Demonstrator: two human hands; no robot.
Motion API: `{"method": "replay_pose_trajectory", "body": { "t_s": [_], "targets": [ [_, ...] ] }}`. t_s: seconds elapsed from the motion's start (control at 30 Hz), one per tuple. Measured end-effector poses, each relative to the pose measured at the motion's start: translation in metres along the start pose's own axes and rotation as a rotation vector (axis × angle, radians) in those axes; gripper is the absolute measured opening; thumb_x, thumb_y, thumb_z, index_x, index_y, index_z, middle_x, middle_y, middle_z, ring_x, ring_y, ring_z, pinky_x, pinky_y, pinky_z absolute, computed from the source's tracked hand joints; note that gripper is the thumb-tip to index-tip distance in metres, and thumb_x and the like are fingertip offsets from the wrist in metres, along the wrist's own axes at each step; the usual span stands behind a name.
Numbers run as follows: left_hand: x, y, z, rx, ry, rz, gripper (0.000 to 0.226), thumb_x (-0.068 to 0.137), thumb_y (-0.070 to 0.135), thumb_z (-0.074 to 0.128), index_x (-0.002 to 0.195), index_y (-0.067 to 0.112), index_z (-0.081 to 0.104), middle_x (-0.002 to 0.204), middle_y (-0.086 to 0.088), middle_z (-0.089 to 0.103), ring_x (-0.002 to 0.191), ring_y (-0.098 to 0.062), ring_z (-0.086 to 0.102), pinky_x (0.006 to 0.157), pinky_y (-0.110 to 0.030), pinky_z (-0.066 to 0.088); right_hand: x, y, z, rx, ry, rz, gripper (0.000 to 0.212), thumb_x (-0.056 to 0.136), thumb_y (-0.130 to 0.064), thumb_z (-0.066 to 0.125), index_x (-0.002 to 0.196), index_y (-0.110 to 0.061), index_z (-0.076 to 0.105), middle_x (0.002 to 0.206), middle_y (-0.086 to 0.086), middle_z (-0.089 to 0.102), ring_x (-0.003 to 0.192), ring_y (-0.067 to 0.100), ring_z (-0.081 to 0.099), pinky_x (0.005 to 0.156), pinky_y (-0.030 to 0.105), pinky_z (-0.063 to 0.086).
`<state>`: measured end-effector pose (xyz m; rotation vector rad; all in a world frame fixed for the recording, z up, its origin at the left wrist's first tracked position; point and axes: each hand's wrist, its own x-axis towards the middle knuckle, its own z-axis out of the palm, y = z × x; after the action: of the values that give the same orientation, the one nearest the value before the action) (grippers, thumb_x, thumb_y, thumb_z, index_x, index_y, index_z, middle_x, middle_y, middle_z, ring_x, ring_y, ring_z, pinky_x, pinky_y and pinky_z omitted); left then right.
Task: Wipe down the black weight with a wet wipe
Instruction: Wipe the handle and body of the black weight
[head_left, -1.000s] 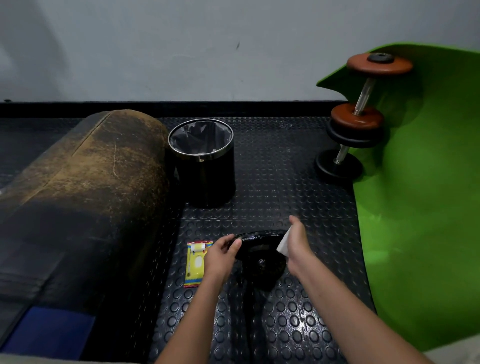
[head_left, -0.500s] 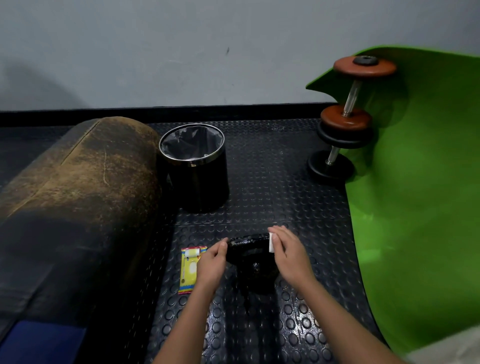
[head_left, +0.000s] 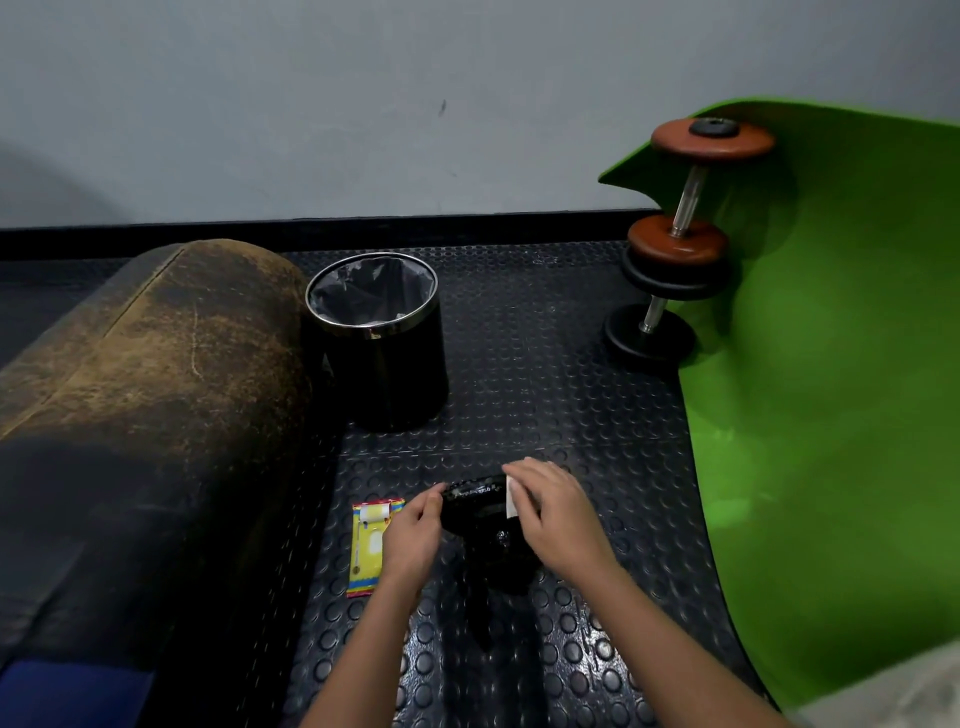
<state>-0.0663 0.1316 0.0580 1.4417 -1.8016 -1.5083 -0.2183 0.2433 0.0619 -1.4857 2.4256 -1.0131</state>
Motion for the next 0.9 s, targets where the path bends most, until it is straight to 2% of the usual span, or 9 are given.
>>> {"method": "replay_pose_trajectory", "body": {
  "t_s": [0.13,0.23,0.3,0.4,0.47,0.57,0.7,0.8,0.9],
  "targets": [
    [0.001,-0.002,-0.001,0.001,-0.016,0.016,0.036,0.1,0.033,0.04,0.131,0.024,0.057,0.136,0.005,0.055,0.128,-0.012,0.046,0.1,-0.023,0.035,0.001,0.01,-0.002,0.104,0.046,0.199,0.034,0.105,-0.035,0.04,0.124,-0.025,0.065,0.118,-0.02,0.059,0.113,-0.004,0.048,0.1,0.02,0.038],
    [0.001,-0.001,-0.001,0.003,-0.021,0.024,0.037,0.1,0.032,0.04,0.132,0.023,0.057,0.136,0.005,0.055,0.128,-0.012,0.046,0.099,-0.023,0.035,0.015,0.005,0.003,0.054,0.001,0.316,0.037,0.105,-0.034,0.034,0.098,-0.021,0.069,0.096,-0.018,0.059,0.099,0.008,0.057,0.091,0.028,0.046],
    [0.001,0.0,-0.001,-0.001,-0.013,0.022,0.036,0.1,0.031,0.041,0.131,0.023,0.057,0.135,0.005,0.056,0.124,-0.01,0.047,0.097,-0.02,0.036,0.019,0.0,0.005,-0.06,-0.007,0.252,0.041,0.106,-0.031,0.032,0.084,-0.018,0.064,0.086,-0.011,0.062,0.09,0.014,0.059,0.095,0.037,0.047],
    [0.001,0.001,0.0,0.009,0.002,0.021,0.034,0.1,0.03,0.042,0.128,0.023,0.06,0.132,0.005,0.059,0.115,-0.005,0.049,0.092,-0.018,0.035,0.017,-0.012,0.012,-0.156,-0.042,0.06,0.039,0.107,-0.03,0.034,0.117,-0.018,0.069,0.118,-0.005,0.069,0.116,0.012,0.058,0.118,0.034,0.029],
    [0.002,0.0,0.0,0.02,0.008,0.026,0.033,0.1,0.029,0.043,0.127,0.022,0.06,0.131,0.005,0.059,0.114,-0.005,0.05,0.091,-0.018,0.035,0.014,-0.017,0.014,-0.137,-0.085,-0.036,0.039,0.106,-0.032,0.037,0.135,-0.02,0.061,0.136,-0.008,0.06,0.131,0.008,0.049,0.12,0.028,0.021],
    [0.002,0.0,0.0,0.037,0.017,0.019,0.033,0.1,0.03,0.043,0.127,0.023,0.06,0.13,0.005,0.06,0.117,-0.008,0.052,0.09,-0.019,0.036,0.009,-0.011,0.008,-0.011,-0.088,-0.093,0.035,0.103,-0.027,0.047,0.134,-0.026,0.062,0.138,-0.014,0.058,0.132,-0.001,0.045,0.119,0.025,0.023],
    [0.0,0.0,-0.001,0.017,0.013,0.024,0.035,0.1,0.031,0.043,0.129,0.022,0.059,0.131,0.004,0.059,0.12,-0.01,0.051,0.094,-0.02,0.038,0.007,0.007,-0.002,0.086,-0.021,0.089,0.032,0.102,-0.033,0.048,0.129,-0.03,0.065,0.136,-0.013,0.058,0.13,0.004,0.046,0.114,0.036,0.035],
    [0.001,0.0,-0.001,0.007,0.011,0.023,0.035,0.1,0.03,0.043,0.13,0.021,0.059,0.132,0.004,0.058,0.123,-0.012,0.05,0.096,-0.021,0.038,0.012,0.008,-0.008,0.065,-0.098,0.282,0.035,0.101,-0.047,0.043,0.126,-0.035,0.064,0.139,-0.013,0.054,0.134,0.009,0.041,0.116,0.04,0.03],
    [0.003,0.0,0.0,0.019,0.019,0.018,0.035,0.1,0.031,0.043,0.128,0.022,0.06,0.13,0.003,0.06,0.119,-0.013,0.053,0.095,-0.023,0.041,0.022,-0.002,-0.007,-0.046,-0.15,0.25,0.037,0.104,-0.045,0.036,0.123,-0.034,0.065,0.13,-0.015,0.061,0.125,0.007,0.049,0.119,0.038,0.02]
  ]
}}
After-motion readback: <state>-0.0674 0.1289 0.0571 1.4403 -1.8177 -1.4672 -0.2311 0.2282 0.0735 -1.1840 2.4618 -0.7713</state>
